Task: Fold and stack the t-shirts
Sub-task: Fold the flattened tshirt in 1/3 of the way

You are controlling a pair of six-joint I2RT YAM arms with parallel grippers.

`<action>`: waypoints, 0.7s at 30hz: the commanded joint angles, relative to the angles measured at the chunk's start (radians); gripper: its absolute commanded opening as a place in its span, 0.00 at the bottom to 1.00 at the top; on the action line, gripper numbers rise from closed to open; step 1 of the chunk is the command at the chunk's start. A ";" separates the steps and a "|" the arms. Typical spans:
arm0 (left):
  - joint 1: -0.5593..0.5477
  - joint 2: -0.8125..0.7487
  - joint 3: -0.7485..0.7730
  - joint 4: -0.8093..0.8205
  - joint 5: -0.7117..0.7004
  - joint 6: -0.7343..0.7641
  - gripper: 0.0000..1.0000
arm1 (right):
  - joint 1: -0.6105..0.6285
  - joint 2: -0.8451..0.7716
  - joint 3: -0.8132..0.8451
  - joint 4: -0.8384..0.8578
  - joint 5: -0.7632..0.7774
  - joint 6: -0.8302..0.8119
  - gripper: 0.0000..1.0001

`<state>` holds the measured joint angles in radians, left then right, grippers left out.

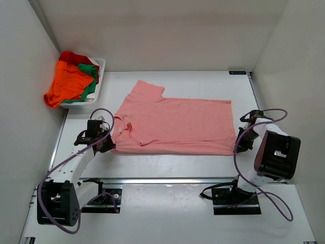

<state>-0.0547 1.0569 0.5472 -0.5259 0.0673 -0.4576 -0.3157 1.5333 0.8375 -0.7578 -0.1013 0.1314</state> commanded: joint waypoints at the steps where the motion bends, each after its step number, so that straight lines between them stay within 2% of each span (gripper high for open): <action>1: -0.014 -0.035 0.036 -0.072 0.012 0.036 0.00 | 0.000 0.043 0.046 -0.012 0.161 -0.039 0.00; 3: 0.001 -0.037 0.055 -0.117 0.072 0.045 0.01 | -0.002 0.062 0.054 -0.017 0.152 -0.035 0.00; 5: -0.002 -0.040 0.062 -0.141 0.147 0.056 0.22 | 0.015 0.059 0.058 -0.021 0.169 -0.024 0.02; 6: -0.011 -0.044 0.072 -0.141 0.160 0.057 0.35 | 0.015 0.032 0.066 -0.029 0.173 -0.021 0.06; 8: -0.022 -0.060 0.111 -0.137 0.186 0.031 0.53 | 0.029 -0.013 0.099 -0.044 0.178 -0.019 0.30; 10: -0.017 -0.063 0.169 -0.123 0.207 0.001 0.60 | 0.039 -0.047 0.152 -0.069 0.187 -0.015 0.44; 12: -0.016 -0.037 0.252 -0.102 0.201 -0.018 0.64 | 0.082 -0.073 0.248 -0.090 0.210 -0.007 0.57; 14: -0.025 0.055 0.373 -0.068 0.192 -0.039 0.65 | 0.130 -0.090 0.313 -0.066 0.228 -0.016 0.61; 15: -0.033 0.125 0.437 -0.018 0.183 -0.046 0.66 | 0.159 -0.097 0.336 -0.010 0.232 -0.025 0.61; 16: -0.040 0.168 0.473 0.024 0.190 -0.044 0.67 | 0.168 -0.111 0.339 0.026 0.236 -0.015 0.67; 17: -0.039 0.258 0.552 0.038 0.192 -0.053 0.68 | 0.185 -0.130 0.322 0.116 0.220 -0.007 0.69; 18: -0.048 0.311 0.636 0.071 0.181 -0.053 0.68 | 0.181 -0.142 0.292 0.234 0.162 -0.010 0.73; 19: -0.053 0.406 0.680 0.102 0.171 -0.056 0.69 | 0.172 -0.142 0.270 0.276 0.144 0.028 0.75; 21: -0.071 0.564 0.878 0.118 0.123 -0.047 0.70 | 0.132 -0.093 0.297 0.363 0.071 0.107 0.75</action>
<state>-0.1024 1.4677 1.2648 -0.5018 0.2237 -0.4980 -0.1390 1.4059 1.1332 -0.5896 0.0357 0.1539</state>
